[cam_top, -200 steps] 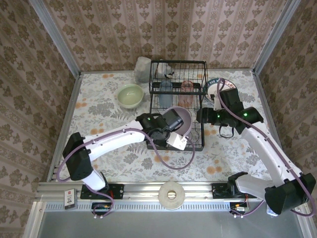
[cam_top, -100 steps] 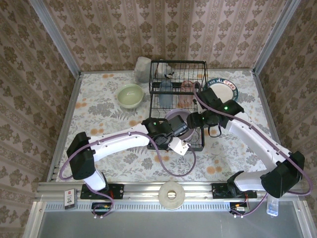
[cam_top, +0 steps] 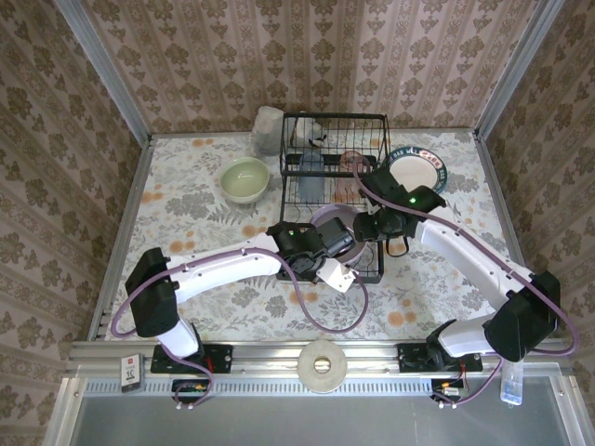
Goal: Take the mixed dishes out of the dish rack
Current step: Place the bowl in the bowl.
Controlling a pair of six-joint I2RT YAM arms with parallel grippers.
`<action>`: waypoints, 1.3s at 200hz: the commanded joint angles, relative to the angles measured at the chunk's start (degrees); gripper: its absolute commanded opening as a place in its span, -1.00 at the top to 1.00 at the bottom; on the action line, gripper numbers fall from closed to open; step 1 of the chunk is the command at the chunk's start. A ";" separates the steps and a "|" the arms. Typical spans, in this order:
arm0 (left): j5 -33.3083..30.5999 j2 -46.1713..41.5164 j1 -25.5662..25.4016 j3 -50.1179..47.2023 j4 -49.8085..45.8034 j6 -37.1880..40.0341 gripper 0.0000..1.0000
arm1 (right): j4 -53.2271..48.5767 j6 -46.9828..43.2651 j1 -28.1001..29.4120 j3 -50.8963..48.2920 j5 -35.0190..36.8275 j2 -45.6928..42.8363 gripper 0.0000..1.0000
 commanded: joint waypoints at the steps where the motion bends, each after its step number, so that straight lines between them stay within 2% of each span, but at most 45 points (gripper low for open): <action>1: -2.68 -0.94 -0.68 2.71 4.14 0.96 1.00 | 0.54 1.15 0.50 -1.17 0.79 2.15 0.31; 60: -2.53 -1.34 -0.75 2.33 4.81 0.81 1.00 | 1.34 2.18 0.59 -1.75 0.34 3.77 0.48; 78: -2.75 -1.41 -0.75 1.98 5.04 0.81 1.00 | 1.54 2.54 0.59 -1.93 -0.22 3.79 0.63; 103: -3.10 -1.38 -0.75 1.74 5.73 0.50 1.00 | 2.59 3.01 0.58 -2.71 -0.97 2.93 1.00; 111: -3.37 -1.38 -0.75 1.86 6.11 0.19 1.00 | 2.95 3.16 0.59 -3.02 -0.99 2.52 1.00; 122: -3.75 -1.34 -0.66 2.12 6.68 -0.31 0.73 | 3.33 3.43 0.63 -3.47 -0.27 2.07 1.00; 126: -3.93 -1.33 -0.61 2.22 6.89 -0.54 0.44 | 3.41 3.48 0.59 -3.57 -0.02 1.90 1.00; 127: -3.93 -1.33 -0.64 2.22 6.96 -0.62 0.29 | 3.42 3.48 0.59 -3.59 0.07 1.86 1.00; 135: -4.39 -1.46 -0.72 2.06 8.13 -1.02 -0.05 | 3.67 3.74 0.55 -3.83 0.69 1.58 1.00; 157: -4.68 -2.69 -0.83 1.00 12.18 -2.38 -0.56 | 4.40 4.31 0.16 -4.29 2.70 1.37 1.00; 175: -3.07 -4.13 -1.31 2.13 11.85 -5.17 -0.97 | 5.45 5.21 -0.87 -4.92 3.86 -1.12 1.00; 205: 0.57 -8.18 -1.80 4.28 11.50 -13.64 -1.00 | 7.12 6.58 -2.06 -6.06 5.64 -2.12 1.00; 231: 0.11 -12.61 -1.74 4.85 12.66 -24.14 -0.99 | 8.08 7.57 -2.33 -6.51 7.15 -2.64 1.00; 248: -1.24 -15.65 -0.19 4.91 12.40 -35.89 -1.00 | 8.25 8.31 -2.40 -6.82 8.60 -3.77 1.00; 260: -0.01 -16.81 2.92 6.74 8.55 -48.72 -0.99 | 8.71 8.96 -2.40 -7.27 9.39 -4.87 1.00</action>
